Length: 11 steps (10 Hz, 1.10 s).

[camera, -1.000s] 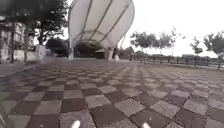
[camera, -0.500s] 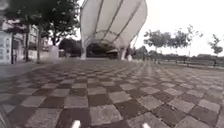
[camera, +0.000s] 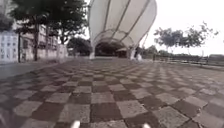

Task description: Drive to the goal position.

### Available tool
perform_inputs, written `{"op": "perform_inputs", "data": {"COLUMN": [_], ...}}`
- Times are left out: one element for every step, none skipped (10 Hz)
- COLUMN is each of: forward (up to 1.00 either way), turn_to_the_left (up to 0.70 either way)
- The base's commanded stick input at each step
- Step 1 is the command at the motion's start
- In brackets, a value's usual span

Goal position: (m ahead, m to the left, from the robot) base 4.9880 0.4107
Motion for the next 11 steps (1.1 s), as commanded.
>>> {"op": "perform_inputs", "data": {"forward": [0.7, 0.7, 0.7, 0.7, 0.7, 0.7, 0.7, 0.7, 0.7, 0.7, 0.7], "turn_to_the_left": [0.01, 0.1, 0.28, 0.3, 0.18, 0.06, 0.01, 0.01, 0.01, 0.01, 0.01]}}
